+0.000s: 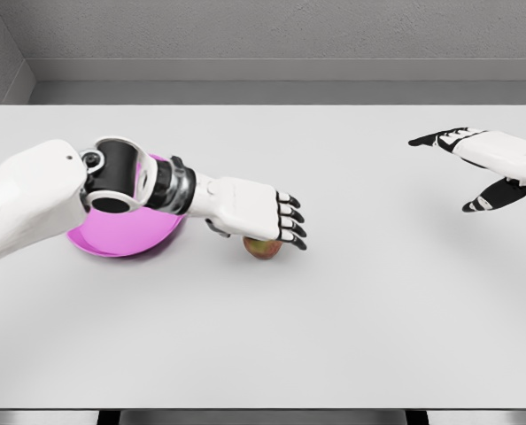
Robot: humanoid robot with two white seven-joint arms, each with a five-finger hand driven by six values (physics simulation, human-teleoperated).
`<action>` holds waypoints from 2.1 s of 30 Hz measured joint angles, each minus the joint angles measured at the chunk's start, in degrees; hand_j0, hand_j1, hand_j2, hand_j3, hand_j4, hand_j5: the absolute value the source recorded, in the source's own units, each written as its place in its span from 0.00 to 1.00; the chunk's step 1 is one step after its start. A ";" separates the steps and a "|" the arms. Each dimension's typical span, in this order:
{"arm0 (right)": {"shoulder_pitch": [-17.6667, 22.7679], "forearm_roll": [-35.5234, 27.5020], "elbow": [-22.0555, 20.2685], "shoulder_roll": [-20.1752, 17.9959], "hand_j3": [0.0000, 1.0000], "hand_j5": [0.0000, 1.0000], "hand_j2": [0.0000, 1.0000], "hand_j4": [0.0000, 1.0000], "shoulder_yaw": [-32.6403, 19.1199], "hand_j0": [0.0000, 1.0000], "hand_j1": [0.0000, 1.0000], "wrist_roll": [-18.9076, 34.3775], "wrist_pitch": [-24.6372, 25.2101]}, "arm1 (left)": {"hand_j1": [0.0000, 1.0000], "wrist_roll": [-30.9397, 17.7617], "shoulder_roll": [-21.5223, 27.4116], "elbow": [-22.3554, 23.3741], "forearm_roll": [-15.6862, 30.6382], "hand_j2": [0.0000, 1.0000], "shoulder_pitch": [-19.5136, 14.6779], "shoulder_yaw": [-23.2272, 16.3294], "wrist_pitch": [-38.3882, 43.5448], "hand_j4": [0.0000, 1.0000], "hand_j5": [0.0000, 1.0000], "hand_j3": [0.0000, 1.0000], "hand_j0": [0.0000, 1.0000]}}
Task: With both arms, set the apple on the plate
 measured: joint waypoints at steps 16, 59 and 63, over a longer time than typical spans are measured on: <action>0.17 0.05 -0.42 -0.03 1.00 1.00 1.00 1.00 -0.05 1.00 1.00 0.00 -0.04 | 1.00 -0.25 -3.51 5.35 -1.67 1.00 -0.26 -2.97 0.01 1.00 1.00 1.00 1.00; 0.17 0.05 -0.43 -0.04 1.00 1.00 1.00 1.00 -0.14 1.00 1.00 0.00 -0.13 | 0.17 0.52 2.30 7.84 10.15 0.17 -0.18 1.40 -0.07 0.17 0.17 0.17 0.17; 0.26 0.05 -0.43 -0.08 1.00 1.00 1.00 1.00 -0.13 1.00 1.00 0.00 -0.13 | 0.17 0.43 6.21 7.89 12.72 0.17 0.09 4.56 -0.02 0.17 0.17 0.17 0.17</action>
